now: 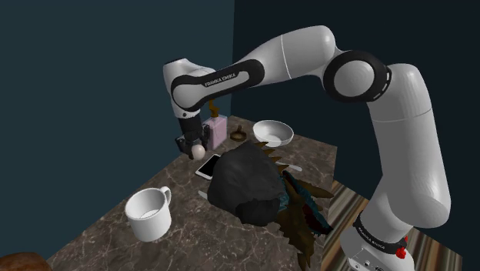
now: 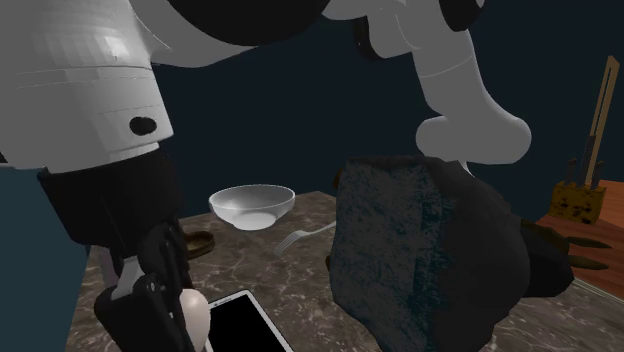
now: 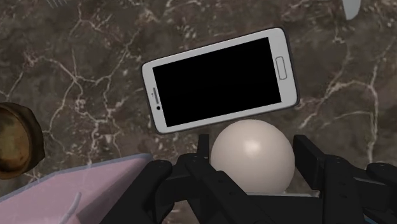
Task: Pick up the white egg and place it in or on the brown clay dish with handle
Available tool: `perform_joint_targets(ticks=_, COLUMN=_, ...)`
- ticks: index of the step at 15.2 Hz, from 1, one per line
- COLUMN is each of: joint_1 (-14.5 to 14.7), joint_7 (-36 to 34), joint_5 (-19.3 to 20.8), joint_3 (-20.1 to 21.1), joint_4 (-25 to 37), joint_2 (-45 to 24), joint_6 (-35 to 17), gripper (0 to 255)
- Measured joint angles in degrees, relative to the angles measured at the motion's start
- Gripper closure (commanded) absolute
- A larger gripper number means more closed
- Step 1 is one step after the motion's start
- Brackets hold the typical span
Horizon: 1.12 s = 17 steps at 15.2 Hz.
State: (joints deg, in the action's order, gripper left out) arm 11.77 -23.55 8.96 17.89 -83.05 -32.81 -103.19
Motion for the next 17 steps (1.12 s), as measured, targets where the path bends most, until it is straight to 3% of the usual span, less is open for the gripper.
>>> perform_joint_targets(ticks=17, joint_1=0.6, joint_7=0.59, joint_5=-0.82, joint_3=0.53, joint_4=9.97, joint_2=2.19, joint_6=11.98, gripper=255)
